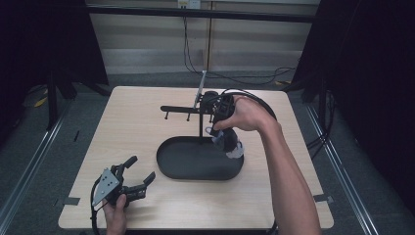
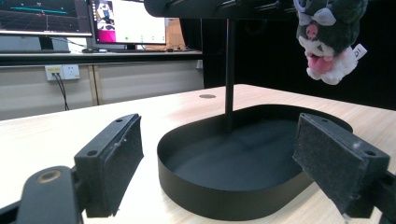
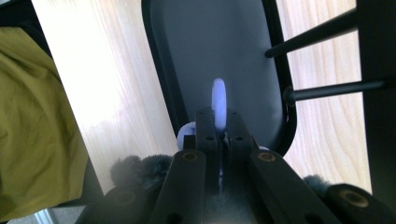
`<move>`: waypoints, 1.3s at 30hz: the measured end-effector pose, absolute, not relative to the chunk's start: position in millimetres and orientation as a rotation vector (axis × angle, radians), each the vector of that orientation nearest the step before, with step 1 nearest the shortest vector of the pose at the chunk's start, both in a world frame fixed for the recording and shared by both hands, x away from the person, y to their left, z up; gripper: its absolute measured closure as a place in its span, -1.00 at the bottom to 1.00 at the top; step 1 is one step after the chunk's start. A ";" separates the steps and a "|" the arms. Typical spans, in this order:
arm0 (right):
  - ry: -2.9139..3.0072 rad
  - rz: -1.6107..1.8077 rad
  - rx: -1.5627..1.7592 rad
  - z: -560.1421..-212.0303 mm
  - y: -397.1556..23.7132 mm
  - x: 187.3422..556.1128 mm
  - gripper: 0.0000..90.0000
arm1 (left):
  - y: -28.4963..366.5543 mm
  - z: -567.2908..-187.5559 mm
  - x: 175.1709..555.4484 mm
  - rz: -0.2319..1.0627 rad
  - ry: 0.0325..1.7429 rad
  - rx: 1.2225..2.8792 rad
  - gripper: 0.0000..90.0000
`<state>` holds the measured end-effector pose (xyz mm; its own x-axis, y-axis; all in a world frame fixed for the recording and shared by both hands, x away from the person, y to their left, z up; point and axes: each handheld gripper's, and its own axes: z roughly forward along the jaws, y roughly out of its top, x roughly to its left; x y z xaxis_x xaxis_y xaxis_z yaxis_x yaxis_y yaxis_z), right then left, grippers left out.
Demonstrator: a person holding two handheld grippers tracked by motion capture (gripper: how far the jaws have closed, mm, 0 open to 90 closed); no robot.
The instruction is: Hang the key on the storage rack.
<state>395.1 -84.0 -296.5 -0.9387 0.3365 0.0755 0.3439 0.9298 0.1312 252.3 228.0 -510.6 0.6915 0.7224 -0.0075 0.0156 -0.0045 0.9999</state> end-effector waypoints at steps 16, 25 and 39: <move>-3.013 -0.234 -0.604 -299.9 -92.1 414.7 0.94 | 227.4 -510.8 252.3 0.619 0.645 1.478 -0.66; -2.978 -0.250 -0.611 -304.6 -94.3 426.1 0.94 | 227.3 -510.7 252.4 0.619 0.644 1.477 -0.66; -3.002 -0.243 -0.631 -306.1 -98.2 436.7 0.94 | 227.4 -510.6 252.4 0.618 0.645 1.480 -0.66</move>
